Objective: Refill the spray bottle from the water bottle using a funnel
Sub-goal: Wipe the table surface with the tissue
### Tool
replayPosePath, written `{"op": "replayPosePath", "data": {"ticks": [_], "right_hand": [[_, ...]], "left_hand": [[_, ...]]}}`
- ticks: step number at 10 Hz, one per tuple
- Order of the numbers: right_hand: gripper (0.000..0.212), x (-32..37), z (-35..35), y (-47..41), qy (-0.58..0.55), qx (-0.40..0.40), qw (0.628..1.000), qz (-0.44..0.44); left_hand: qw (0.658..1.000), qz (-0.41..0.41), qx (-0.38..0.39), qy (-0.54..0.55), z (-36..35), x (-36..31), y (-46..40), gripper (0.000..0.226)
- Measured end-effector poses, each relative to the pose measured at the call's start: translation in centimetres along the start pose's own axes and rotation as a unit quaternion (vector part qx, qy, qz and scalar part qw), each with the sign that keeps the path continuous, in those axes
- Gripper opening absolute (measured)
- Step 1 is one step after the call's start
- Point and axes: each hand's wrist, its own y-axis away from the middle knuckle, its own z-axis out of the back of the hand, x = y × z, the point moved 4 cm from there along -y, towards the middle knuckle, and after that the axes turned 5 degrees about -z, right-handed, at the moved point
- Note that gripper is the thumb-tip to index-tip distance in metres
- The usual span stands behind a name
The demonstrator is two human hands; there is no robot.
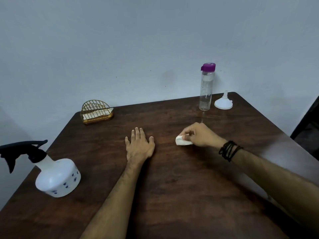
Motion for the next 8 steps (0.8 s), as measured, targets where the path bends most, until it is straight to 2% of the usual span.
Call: {"op": "replayPosePath", "data": {"ticks": [1, 2, 3, 4, 5, 6, 7, 8], "right_hand": [[0.015, -2.4, 1.8, -2.4, -0.028, -0.029, 0.997, -0.069], [0.014, -4.8, 2.6, -3.6, 0.004, -0.170, 0.979, -0.109], [0.024, -4.0, 2.2, -4.4, 0.100, -0.212, 0.971, -0.046], [0.032, -2.5, 0.3, -4.2, 0.149, -0.177, 0.973, -0.021], [0.031, -1.6, -1.7, -2.4, 0.171, -0.181, 0.968, 0.029], [0.035, -1.3, -2.9, -0.9, 0.135, -0.151, 0.975, 0.086], [0.032, -2.9, -2.3, -2.3, 0.130, -0.162, 0.974, 0.087], [0.028, -4.6, -0.4, -4.9, 0.151, -0.165, 0.975, 0.015]], "left_hand": [[1.000, 0.000, -0.003, -0.004, -0.1, 0.0, 0.0, 0.072], [1.000, 0.001, 0.001, -0.004, -0.1, 0.0, 0.1, 0.072], [1.000, 0.000, 0.002, -0.007, 0.1, -0.1, 0.0, 0.072], [1.000, -0.001, 0.004, -0.007, 0.1, 0.0, 0.0, 0.072], [1.000, -0.003, -0.001, -0.006, 0.0, 0.0, 0.0, 0.072], [1.000, -0.005, -0.011, -0.006, -0.1, 0.0, 0.0, 0.072], [1.000, -0.005, -0.007, -0.006, -0.1, 0.1, -0.1, 0.072], [1.000, -0.005, -0.003, -0.007, 0.0, 0.0, -0.1, 0.072]]}}
